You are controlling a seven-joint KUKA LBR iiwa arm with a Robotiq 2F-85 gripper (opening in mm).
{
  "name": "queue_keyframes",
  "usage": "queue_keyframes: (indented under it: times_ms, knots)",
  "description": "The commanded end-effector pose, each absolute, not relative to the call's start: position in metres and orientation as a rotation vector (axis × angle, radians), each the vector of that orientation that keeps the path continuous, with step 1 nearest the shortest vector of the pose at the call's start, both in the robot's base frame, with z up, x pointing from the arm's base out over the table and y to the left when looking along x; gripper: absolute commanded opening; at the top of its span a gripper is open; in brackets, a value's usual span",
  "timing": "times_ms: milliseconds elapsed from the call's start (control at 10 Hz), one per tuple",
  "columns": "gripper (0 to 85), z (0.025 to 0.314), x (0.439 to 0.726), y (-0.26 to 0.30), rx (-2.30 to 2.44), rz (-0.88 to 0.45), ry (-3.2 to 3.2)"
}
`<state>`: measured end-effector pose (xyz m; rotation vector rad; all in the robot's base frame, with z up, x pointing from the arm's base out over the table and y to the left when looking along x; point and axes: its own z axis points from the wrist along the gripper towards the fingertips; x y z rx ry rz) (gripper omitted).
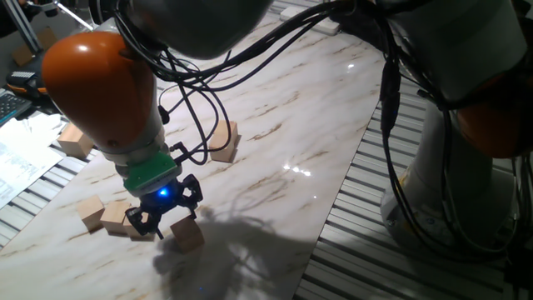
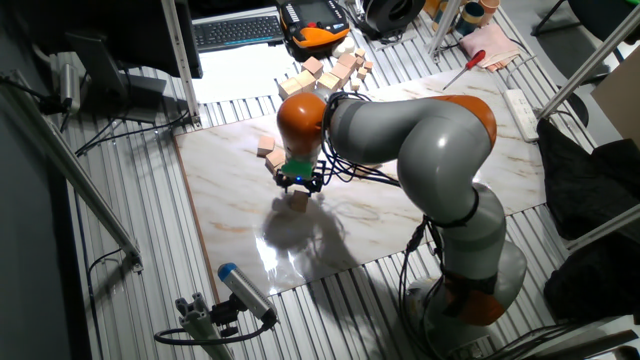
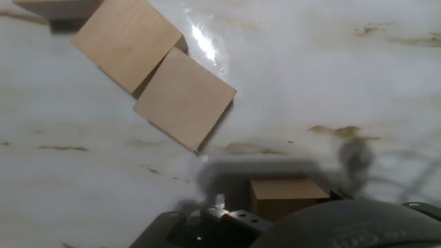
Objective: Stack the blocks into a pyramid shape
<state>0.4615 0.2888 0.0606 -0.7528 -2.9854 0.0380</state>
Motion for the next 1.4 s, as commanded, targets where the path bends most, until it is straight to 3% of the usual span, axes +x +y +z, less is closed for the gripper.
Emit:
queue_keyframes:
  times_ms: [0, 1300]
  knots:
    - [68.0, 0.0598, 0.4616, 0.2892, -0.738, 0.050, -2.989]
    - [68.0, 0.0589, 0.4621, 0.2894, -0.631, 0.065, -2.932]
